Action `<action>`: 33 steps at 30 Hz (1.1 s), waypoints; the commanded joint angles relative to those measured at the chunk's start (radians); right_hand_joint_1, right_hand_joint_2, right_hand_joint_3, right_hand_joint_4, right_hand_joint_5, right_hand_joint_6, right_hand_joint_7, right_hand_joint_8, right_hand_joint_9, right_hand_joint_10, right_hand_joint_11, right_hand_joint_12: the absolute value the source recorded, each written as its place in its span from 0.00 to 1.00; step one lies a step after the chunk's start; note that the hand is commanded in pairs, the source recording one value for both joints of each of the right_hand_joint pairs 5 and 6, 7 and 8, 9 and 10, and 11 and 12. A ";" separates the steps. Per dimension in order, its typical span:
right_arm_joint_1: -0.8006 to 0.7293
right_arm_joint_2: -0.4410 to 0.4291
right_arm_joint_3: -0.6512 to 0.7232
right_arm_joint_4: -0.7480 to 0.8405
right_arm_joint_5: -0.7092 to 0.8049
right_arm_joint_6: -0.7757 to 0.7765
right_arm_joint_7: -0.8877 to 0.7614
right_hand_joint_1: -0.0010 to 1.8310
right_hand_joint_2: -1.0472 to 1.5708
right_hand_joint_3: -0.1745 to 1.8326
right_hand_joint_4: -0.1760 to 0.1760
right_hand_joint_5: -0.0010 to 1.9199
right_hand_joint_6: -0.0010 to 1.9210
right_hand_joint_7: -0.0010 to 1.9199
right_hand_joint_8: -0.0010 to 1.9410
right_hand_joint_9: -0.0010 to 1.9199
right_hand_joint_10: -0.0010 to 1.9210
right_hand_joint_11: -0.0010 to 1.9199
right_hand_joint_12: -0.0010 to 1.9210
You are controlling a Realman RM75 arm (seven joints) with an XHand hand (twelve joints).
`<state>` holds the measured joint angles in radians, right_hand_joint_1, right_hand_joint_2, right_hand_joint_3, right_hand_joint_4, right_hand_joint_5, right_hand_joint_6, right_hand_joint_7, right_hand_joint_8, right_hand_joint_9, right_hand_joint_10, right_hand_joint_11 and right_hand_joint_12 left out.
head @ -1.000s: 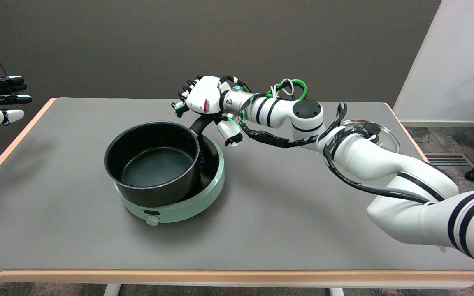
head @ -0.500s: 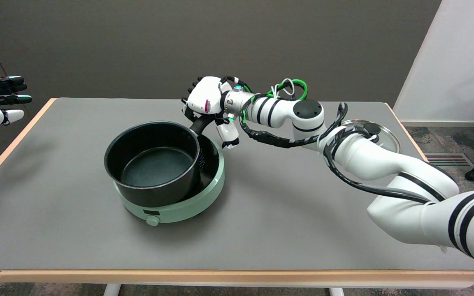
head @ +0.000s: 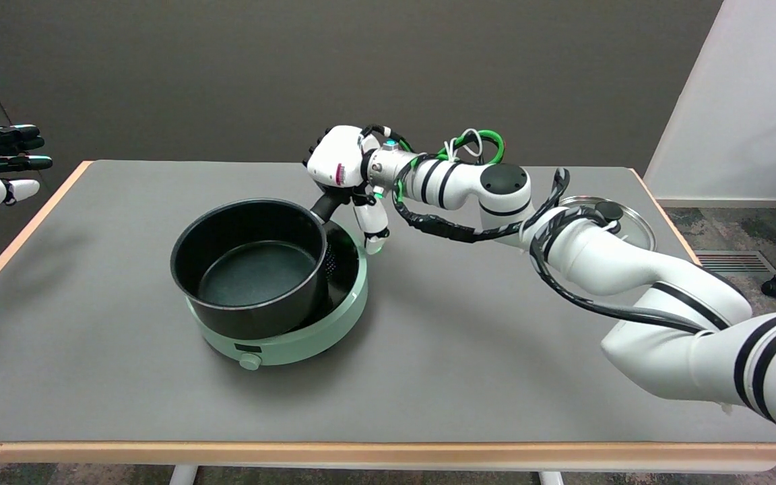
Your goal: Pick up the pot.
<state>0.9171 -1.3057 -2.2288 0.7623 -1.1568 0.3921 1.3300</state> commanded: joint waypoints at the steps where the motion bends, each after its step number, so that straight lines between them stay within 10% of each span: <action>1: -0.003 0.001 -0.001 -0.002 -0.001 -0.002 0.000 0.60 0.28 0.40 0.21 0.78 0.78 0.78 0.77 0.78 0.78 0.78 0.78; 21: -0.013 0.001 -0.011 -0.011 -0.001 -0.002 -0.003 0.62 0.22 0.42 0.26 0.72 0.72 0.72 0.71 0.72 0.72 0.72 0.72; 33: -0.018 0.010 -0.013 0.002 -0.003 0.003 -0.003 0.58 0.18 0.65 0.44 0.61 0.61 0.61 0.60 0.61 0.61 0.61 0.61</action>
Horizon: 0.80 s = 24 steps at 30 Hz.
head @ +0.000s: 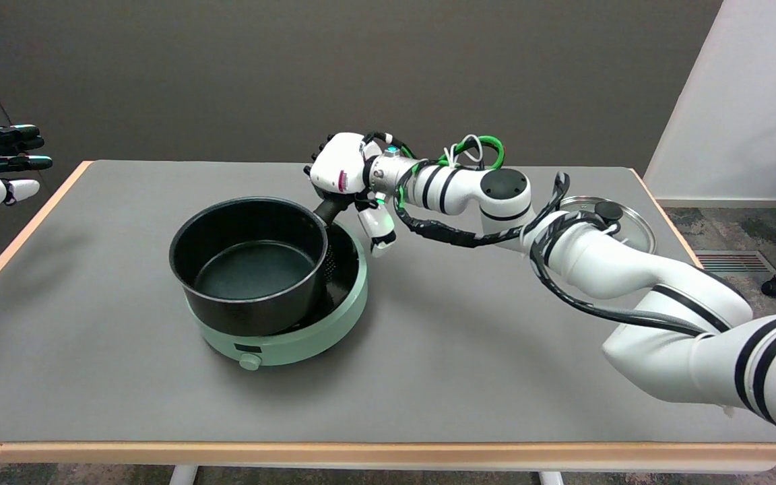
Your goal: Pick up the pot.
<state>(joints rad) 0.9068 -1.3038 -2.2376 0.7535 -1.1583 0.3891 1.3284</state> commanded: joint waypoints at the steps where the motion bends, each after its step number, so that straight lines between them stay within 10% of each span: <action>1: -0.006 0.010 -0.005 0.013 -0.001 0.008 0.001 0.58 0.18 0.65 0.44 0.61 0.61 0.61 0.60 0.61 0.61 0.61 0.61; 13: 0.026 0.031 -0.016 0.067 -0.001 0.009 0.002 0.61 0.24 0.43 0.20 0.75 0.75 0.75 0.74 0.75 0.75 0.75 0.75; 24: 0.028 0.034 -0.038 0.094 -0.001 0.003 0.002 0.63 0.22 0.47 0.20 0.80 0.80 0.80 0.79 0.80 0.80 0.80 0.80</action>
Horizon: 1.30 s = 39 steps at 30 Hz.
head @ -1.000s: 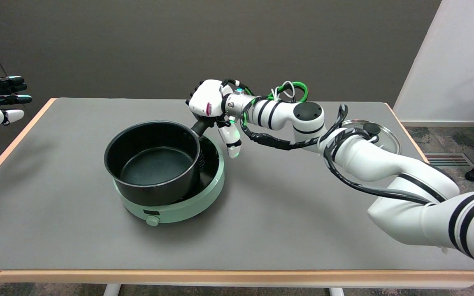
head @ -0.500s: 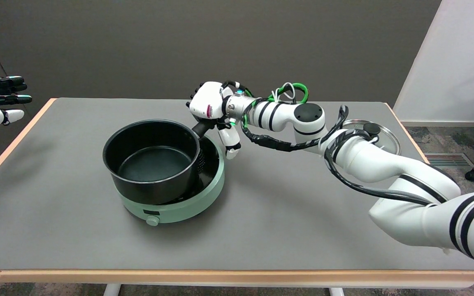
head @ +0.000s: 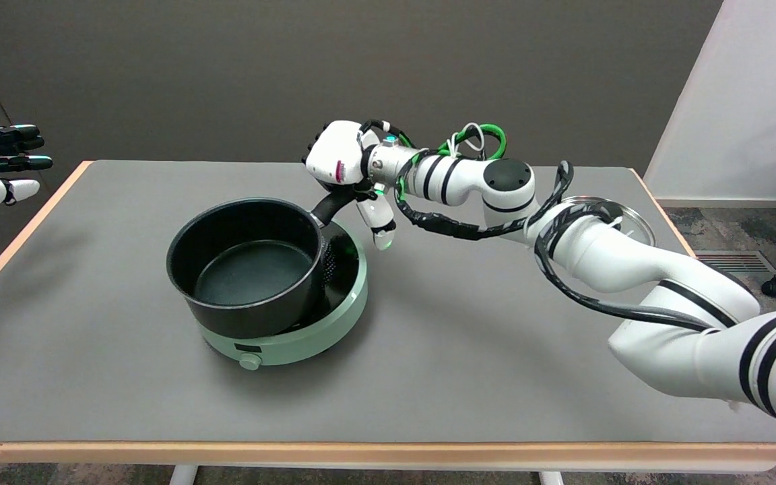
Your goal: Pick up the pot.
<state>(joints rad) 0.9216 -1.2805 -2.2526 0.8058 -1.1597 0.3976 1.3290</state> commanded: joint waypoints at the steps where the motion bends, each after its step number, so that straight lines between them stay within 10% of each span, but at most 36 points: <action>1: 0.013 0.009 -0.026 0.044 -0.001 -0.007 0.001 0.63 0.23 0.47 0.20 0.80 0.80 0.80 0.79 0.80 0.80 0.80 0.80; 13: -0.015 0.026 -0.039 0.106 -0.125 -0.008 0.024 0.60 0.32 0.49 0.21 0.76 0.76 0.76 0.75 0.76 0.76 0.76 0.76; 25: -0.077 0.084 -0.030 0.189 -0.262 -0.047 0.155 0.58 0.19 1.00 0.42 0.62 0.62 0.62 0.61 0.62 0.62 0.62 0.62; 39: -0.105 0.164 -0.031 0.328 -0.370 -0.068 0.291 0.58 0.16 1.00 0.45 0.60 0.60 0.60 0.59 0.60 0.60 0.60 0.60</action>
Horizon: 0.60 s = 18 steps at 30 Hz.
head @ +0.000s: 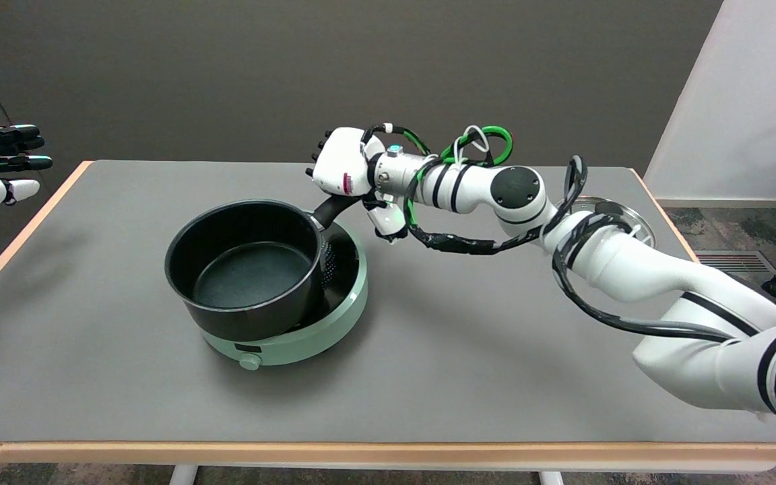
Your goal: Pick up the pot.
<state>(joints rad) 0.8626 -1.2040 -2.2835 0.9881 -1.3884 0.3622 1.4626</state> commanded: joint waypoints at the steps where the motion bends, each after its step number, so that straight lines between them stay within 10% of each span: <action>1: -0.049 0.093 -0.001 0.153 -0.141 -0.039 0.159 0.58 0.16 1.00 0.45 0.60 0.60 0.60 0.59 0.60 0.60 0.60 0.60; 18: -0.100 0.086 -0.002 0.200 -0.135 -0.085 0.160 0.60 0.12 1.00 0.51 0.57 0.57 0.57 0.56 0.57 0.57 0.57 0.57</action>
<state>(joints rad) 0.8085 -1.1323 -2.2838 1.1298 -1.4962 0.3151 1.5856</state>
